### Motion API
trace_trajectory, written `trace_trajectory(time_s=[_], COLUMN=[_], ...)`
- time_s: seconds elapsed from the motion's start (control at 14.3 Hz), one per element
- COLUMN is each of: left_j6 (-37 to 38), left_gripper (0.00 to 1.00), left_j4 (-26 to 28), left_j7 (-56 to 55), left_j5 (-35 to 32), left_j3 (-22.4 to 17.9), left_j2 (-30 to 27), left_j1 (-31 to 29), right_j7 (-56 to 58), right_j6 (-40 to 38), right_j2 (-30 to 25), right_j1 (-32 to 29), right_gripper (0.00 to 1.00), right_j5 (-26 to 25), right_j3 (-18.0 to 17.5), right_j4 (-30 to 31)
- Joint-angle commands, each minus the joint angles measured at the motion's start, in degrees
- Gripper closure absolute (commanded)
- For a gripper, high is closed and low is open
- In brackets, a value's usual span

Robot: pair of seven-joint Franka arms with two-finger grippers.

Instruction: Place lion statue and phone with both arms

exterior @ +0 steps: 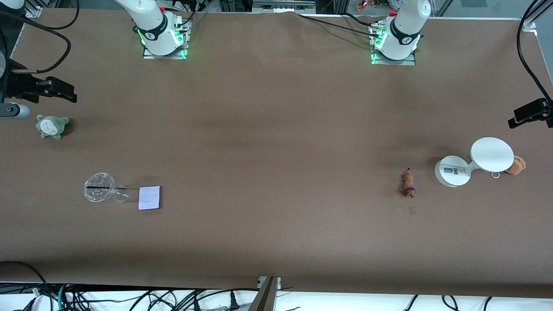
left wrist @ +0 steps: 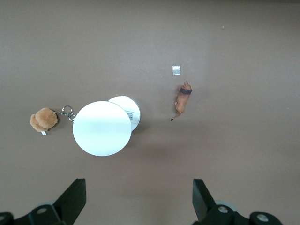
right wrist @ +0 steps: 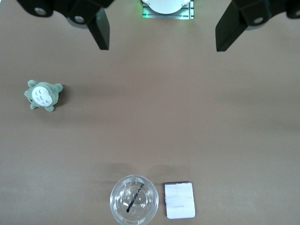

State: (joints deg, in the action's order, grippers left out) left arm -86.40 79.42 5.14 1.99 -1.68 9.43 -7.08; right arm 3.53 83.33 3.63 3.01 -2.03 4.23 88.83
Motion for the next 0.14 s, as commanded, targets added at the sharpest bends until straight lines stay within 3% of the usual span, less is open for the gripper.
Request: trace_trajectory(time_s=[0.0,0.07], left_j6=[0.62,0.62], left_gripper=[0.0,0.0], left_j4=[0.13,0.13], left_j7=[-0.39,-0.39], left_j5=[-0.41,-0.49], left_j3=[-0.16,-0.16], left_j2=[-0.64,-0.64], left_j1=[0.22,0.22], right_j7=[-0.02,0.07], right_j6=[-0.71,-0.71], right_j2=[1.73,1.73], right_j1=[-0.11,-0.11], right_gripper=[0.0,0.0], right_j5=[0.45,0.54], right_j3=[-0.28,-0.28], right_j4=[-2.87,-2.78])
